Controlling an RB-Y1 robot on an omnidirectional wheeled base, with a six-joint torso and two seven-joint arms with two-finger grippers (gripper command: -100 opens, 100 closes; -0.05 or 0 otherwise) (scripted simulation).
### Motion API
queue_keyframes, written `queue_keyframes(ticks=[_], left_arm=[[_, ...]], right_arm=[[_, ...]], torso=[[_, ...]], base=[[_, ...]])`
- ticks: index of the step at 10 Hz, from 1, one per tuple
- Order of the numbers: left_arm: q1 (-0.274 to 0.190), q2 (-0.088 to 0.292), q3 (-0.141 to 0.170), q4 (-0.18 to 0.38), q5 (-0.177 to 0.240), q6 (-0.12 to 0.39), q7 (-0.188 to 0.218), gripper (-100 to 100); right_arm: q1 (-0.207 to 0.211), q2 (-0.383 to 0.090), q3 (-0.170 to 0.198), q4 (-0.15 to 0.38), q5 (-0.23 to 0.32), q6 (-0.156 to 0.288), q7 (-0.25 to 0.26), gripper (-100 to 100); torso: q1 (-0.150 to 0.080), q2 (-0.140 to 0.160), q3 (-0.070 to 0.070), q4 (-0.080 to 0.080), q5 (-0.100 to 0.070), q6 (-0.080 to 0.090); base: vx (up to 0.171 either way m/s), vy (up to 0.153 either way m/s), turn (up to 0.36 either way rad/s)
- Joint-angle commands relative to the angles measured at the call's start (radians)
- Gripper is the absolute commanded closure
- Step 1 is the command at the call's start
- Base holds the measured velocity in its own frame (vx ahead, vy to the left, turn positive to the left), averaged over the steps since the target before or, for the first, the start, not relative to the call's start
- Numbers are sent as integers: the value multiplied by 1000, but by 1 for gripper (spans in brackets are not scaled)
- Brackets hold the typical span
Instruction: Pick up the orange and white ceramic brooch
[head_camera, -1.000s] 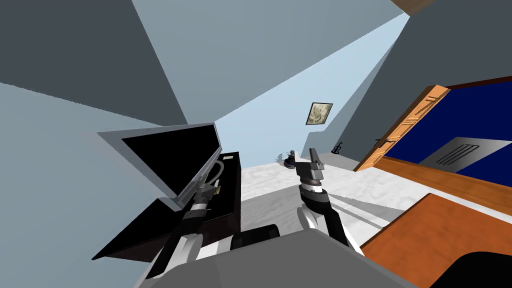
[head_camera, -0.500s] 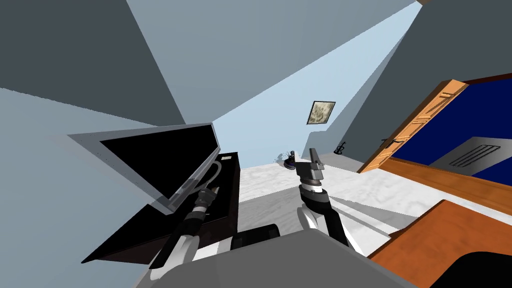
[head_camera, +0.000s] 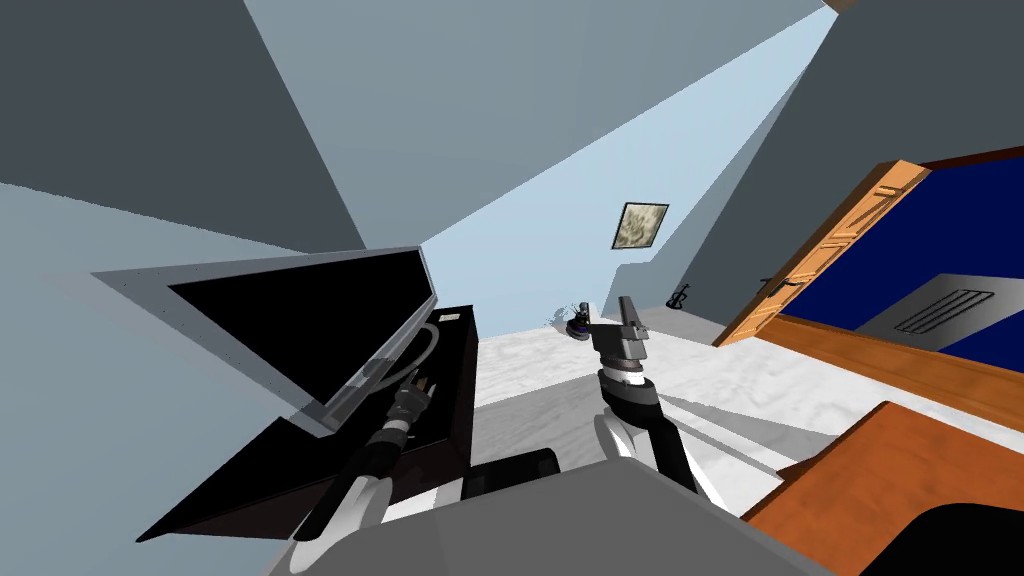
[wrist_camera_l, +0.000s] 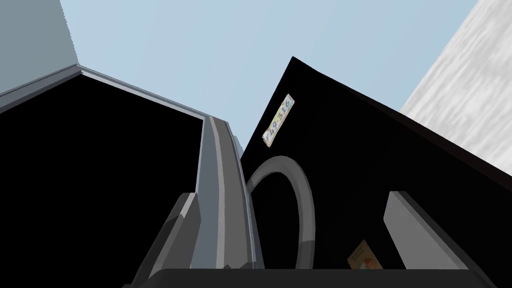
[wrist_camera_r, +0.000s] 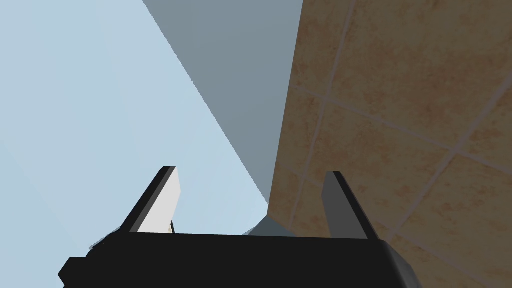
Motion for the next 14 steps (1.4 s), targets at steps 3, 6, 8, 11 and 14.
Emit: queue_keyframes(ticks=[3, 6, 8, 11, 14], left_arm=[[-18, 25, -4, 86, 41, 40, 20, -100], [-28, 44, -1, 141, 78, 89, 36, -100], [-38, 63, 4, 196, 114, 139, 51, -100], [-47, 81, 11, 253, 151, 190, 65, -100], [-56, 97, 19, 309, 186, 241, 79, -100]], right_arm=[[0, 0, 0, 0, 0, 0, 0, 0], [0, 0, 0, 0, 0, 0, 0, 0], [0, 0, 0, 0, 0, 0, 0, 0], [0, 0, 0, 0, 0, 0, 0, 0], [0, 0, 0, 0, 0, 0, 0, 0]], torso=[[-1, -7, -4, -2, 0, 0], [-1, -4, -3, -1, 0, 0], [2, -2, -1, 0, 0, 0], [3, -2, -1, -1, 1, -1], [3, -5, -3, -1, 0, 0]], base=[[148, -80, -78], [97, -70, 5], [85, -47, 4], [86, -26, 8], [108, -32, 10]])
